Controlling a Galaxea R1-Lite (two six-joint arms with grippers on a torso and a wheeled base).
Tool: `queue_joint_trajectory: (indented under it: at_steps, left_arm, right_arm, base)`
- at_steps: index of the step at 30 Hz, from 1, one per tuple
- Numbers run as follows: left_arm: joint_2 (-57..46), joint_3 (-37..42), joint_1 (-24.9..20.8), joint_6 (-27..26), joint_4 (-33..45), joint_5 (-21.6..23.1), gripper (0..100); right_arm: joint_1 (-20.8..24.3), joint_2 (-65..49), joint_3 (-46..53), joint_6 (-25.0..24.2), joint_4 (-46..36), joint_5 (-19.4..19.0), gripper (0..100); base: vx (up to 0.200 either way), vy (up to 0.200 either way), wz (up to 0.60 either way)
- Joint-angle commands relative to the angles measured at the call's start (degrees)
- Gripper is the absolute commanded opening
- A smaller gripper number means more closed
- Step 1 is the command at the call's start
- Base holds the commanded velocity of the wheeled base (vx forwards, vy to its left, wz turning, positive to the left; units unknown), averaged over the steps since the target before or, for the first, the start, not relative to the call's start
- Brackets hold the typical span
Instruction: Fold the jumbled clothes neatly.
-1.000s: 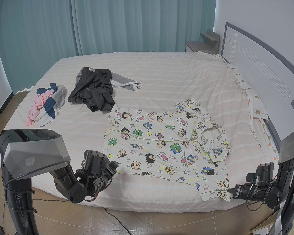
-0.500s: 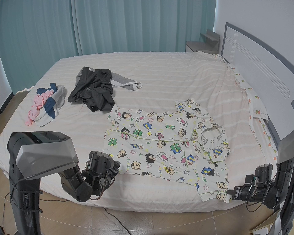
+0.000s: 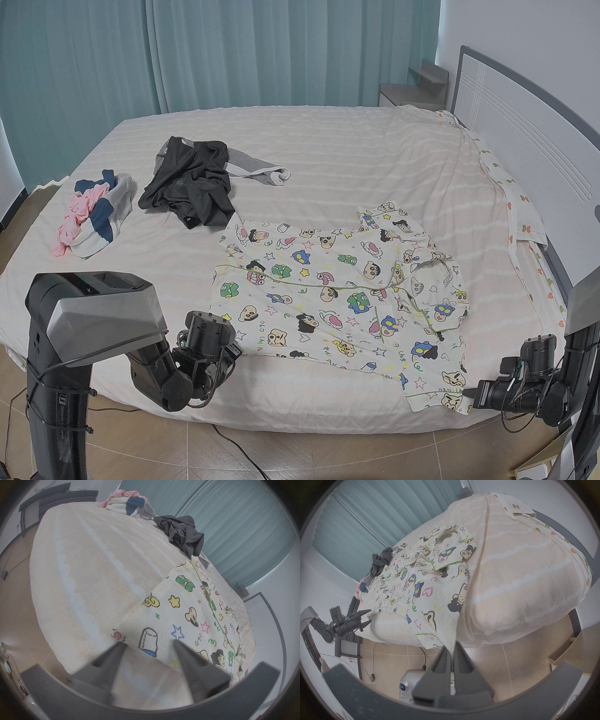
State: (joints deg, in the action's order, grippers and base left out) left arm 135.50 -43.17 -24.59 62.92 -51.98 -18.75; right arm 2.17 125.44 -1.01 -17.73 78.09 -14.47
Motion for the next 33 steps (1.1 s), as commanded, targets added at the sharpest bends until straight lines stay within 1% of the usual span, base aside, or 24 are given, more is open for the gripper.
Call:
queue_joint_trajectory:
  at_steps: [1,4,6,11,13,18,21,24,27,33]
  left_arm:
    - [0.20,0.45,-0.11,-0.16,-0.14,-0.06,0]
    - [0.03,0.54,-0.11,-0.25,-0.05,-0.50,0]
    - [-0.23,0.80,-0.02,-0.34,0.04,-1.55,0]
    - [-2.43,4.67,-0.02,-2.97,-0.40,-1.64,0]
    - [-3.57,5.64,-0.02,-3.24,-0.40,-1.64,0]
    - [-6.12,8.80,-0.02,-3.33,-0.05,-1.11,0]
    - [-6.12,11.35,-0.20,-4.64,-0.23,-1.03,0]
    - [-6.12,13.90,-0.55,-5.61,-0.40,-0.59,0]
    - [-6.12,14.60,-0.55,-5.70,-0.14,0.29,0]
    - [-6.47,16.36,-0.64,-5.70,-0.05,1.96,0]
  right_arm:
    - [0.03,0.07,1.01,0.06,-0.05,-0.03,0]
    - [-0.06,0.07,1.01,-0.03,0.04,-0.03,0]
    - [-0.06,0.07,1.01,-0.03,-0.05,0.06,0]
    - [-0.32,-0.20,1.01,-0.12,-0.40,0.06,0]
    - [-0.41,-0.28,1.01,-0.12,-0.57,0.06,0]
    - [-0.50,-0.46,1.01,-0.20,-0.75,0.06,0]
    - [-0.76,-0.72,1.01,0.06,-1.28,0.06,0]
    - [-1.03,-1.87,1.01,0.50,-4.97,0.06,0]
    - [-0.85,-2.04,1.01,0.76,-7.69,-0.03,0]
    - [-1.03,-1.87,1.01,1.55,-8.13,0.06,0]
  base:
    - [0.000,0.000,0.00]
    - [0.000,0.000,0.00]
    - [0.000,0.000,0.00]
    - [0.000,0.000,0.00]
    - [0.000,0.000,0.00]
    - [0.000,0.000,0.00]
    - [0.000,0.000,0.00]
    - [0.000,0.000,0.00]
    - [0.000,0.000,0.00]
    - [0.000,0.000,0.00]
